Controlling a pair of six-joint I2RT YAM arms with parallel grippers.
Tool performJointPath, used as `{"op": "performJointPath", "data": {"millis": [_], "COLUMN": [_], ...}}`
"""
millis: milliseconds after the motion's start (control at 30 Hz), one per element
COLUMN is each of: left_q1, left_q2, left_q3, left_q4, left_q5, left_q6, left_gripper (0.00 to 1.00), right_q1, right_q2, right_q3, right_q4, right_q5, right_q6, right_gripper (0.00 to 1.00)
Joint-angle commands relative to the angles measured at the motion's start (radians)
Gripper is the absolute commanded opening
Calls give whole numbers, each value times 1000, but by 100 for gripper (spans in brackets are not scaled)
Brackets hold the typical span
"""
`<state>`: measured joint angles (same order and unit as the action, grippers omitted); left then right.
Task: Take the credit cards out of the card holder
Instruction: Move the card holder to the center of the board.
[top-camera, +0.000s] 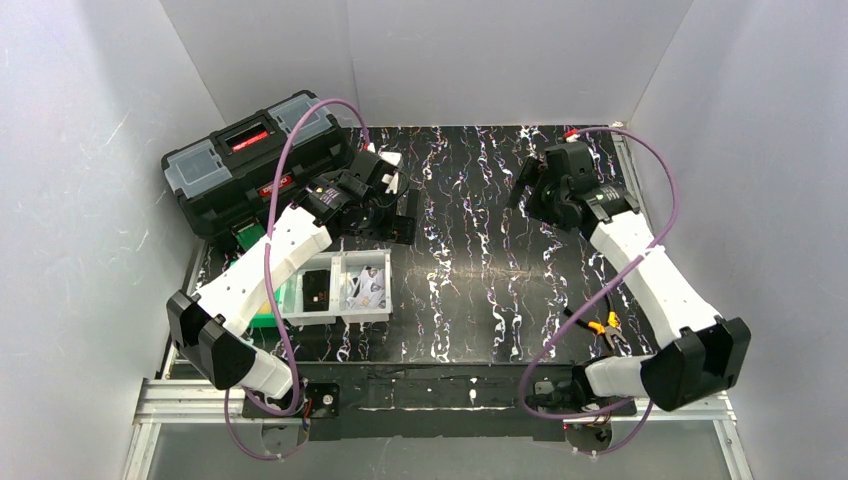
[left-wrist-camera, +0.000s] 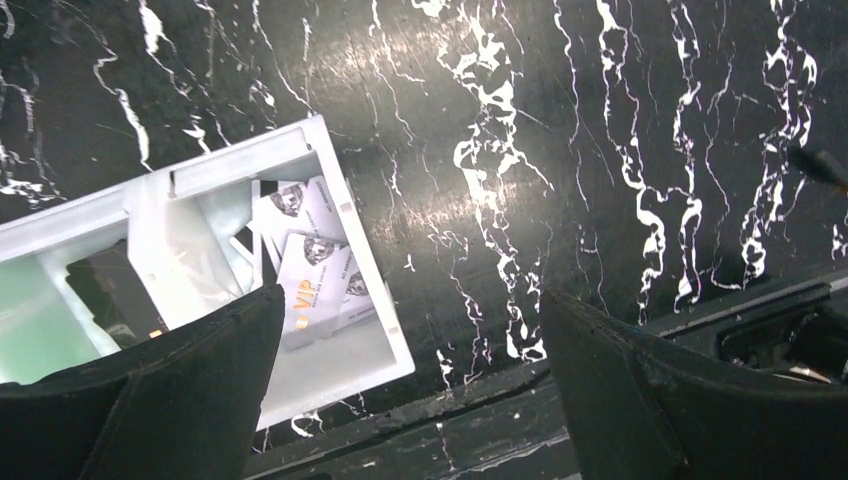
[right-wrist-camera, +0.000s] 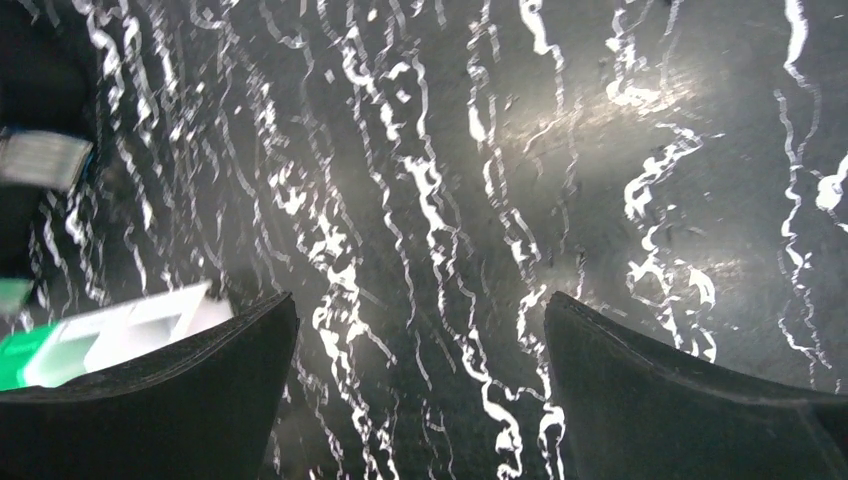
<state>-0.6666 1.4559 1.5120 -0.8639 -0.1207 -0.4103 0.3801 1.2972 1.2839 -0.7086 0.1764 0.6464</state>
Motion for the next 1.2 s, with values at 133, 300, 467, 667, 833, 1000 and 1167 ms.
{"op": "performJointPath", "data": {"millis": [133, 300, 467, 667, 833, 1000, 1167], "left_q1": [19, 19, 24, 27, 34, 38, 43], "left_q2": [-30, -36, -46, -60, -70, -72, -65], "left_q3": [-10, -20, -23, -26, -33, -36, -29], "left_q4": [-42, -53, -62, -74, -85, -90, -96], "left_q5": [101, 120, 121, 115, 108, 108, 107], "left_q6": [13, 17, 29, 41, 47, 52, 56], "left_gripper": [99, 99, 100, 100, 100, 100, 99], "right_q1": [-239, -360, -433, -442, -442, -442, -436], "right_q2": [189, 368, 562, 795, 919, 984, 1067], "right_q3": [97, 189, 341, 618, 752, 812, 895], "right_q4": [66, 91, 61, -82, -138, -151, -179], "right_q5": [-91, -151, -113, -37, -9, -11, -35], "right_q6": [-18, -31, -44, -74, -91, -105, -118], "right_gripper": [100, 93, 85, 65, 53, 48, 46]}}
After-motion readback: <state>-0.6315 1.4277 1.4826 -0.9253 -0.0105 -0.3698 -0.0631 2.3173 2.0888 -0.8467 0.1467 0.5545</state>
